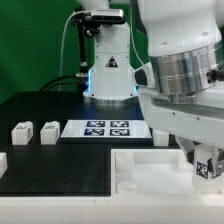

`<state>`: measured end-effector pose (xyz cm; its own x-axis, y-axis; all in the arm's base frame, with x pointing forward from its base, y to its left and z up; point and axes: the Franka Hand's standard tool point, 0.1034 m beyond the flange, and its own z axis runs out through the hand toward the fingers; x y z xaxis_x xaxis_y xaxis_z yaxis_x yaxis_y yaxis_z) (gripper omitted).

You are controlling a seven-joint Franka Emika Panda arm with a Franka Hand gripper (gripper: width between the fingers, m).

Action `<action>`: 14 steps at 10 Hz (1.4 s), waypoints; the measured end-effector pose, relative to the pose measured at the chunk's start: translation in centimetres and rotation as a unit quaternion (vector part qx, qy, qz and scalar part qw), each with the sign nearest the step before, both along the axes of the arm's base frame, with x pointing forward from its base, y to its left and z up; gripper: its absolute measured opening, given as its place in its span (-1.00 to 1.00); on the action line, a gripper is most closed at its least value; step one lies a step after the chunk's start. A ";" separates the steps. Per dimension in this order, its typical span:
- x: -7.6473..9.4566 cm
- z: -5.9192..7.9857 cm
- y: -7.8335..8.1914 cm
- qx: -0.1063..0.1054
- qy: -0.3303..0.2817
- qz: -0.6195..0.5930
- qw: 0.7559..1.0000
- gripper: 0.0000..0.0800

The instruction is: Assemble one leg

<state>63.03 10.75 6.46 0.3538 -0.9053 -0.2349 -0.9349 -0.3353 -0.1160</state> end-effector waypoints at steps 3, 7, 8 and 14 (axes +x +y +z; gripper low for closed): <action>-0.3 -0.2 0.0 0.034 0.057 -0.204 0.977 -0.24; -0.2 0.0 -0.1 0.040 0.098 -0.357 0.928 -0.24; -0.2 0.0 0.0 0.040 0.098 -0.360 0.927 -0.24; -1.4 1.3 0.8 0.038 0.098 -0.330 0.938 0.57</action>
Offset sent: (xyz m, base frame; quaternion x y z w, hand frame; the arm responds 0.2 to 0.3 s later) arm -0.0006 -0.0004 0.0002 0.0250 -0.0090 0.2959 0.9549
